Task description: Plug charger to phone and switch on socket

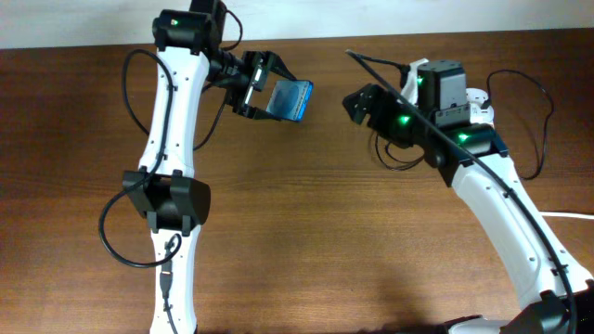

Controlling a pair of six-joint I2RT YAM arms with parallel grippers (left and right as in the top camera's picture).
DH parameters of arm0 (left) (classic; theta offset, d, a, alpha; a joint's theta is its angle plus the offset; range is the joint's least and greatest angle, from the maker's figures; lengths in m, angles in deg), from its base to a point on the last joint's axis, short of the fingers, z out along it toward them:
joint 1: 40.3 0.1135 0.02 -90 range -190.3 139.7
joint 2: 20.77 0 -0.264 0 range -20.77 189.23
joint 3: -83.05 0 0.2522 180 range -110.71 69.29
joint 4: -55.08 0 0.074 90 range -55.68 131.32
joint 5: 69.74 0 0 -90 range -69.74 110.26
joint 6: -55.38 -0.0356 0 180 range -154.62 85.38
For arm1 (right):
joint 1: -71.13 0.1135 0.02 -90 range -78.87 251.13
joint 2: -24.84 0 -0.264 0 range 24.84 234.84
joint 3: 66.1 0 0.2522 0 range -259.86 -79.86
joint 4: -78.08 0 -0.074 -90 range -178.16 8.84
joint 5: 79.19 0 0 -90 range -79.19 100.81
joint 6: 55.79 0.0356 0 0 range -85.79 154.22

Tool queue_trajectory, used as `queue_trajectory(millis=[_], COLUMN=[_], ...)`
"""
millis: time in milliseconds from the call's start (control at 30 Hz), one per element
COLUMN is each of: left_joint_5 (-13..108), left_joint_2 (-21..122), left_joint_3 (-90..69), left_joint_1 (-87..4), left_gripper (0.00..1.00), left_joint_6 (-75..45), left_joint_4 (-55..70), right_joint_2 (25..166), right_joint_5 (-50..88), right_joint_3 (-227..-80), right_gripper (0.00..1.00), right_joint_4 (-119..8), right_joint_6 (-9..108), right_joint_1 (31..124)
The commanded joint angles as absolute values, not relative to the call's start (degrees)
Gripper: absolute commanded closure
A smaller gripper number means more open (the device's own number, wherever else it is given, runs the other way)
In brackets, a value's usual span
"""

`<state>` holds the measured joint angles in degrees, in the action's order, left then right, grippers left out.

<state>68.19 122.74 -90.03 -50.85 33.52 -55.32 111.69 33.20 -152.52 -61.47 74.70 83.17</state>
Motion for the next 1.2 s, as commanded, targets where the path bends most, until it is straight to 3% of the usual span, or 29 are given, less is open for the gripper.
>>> queue_trajectory(millis=[0, 133, 467, 733, 933, 1167], left_joint_5=[58.1, 49.8, 49.4, 49.4, 49.4, 49.4], left_joint_2=[122.3, 122.4, 122.4, 122.4, 122.4, 122.4], left_joint_3=[-91.7, -91.7, -91.7, -91.7, -91.7, -91.7], left_joint_1=[-54.5, -57.3, -60.4, -60.6, -60.6, -60.6], left_gripper=[1.0, 1.0, 1.0, 1.0, 1.0, 1.0], left_joint_6=[34.9, 37.9, 41.9, 41.9, 41.9, 41.9], left_joint_4=[-55.4, -55.4, -55.4, -55.4, -55.4, -55.4], right_joint_2=[113.2, 114.0, 116.0, 119.1, 120.5, 122.8], right_joint_5=[34.1, 34.2, 26.1, 25.5, 25.4, 25.7], right_joint_3=[-153.7, -153.7, -153.6, -153.6, -153.6, -153.6], right_gripper=[0.09, 0.1, 0.24, 0.63, 0.76, 0.79], right_joint_4=[-63.0, -64.5, -66.5, -68.5, -70.5, -71.4], right_joint_6=[74.6, 74.8, 79.2, 81.5, 81.5, 81.7], right_joint_1=[86.8, 88.7, 94.1, 95.9, 96.3, 97.0])
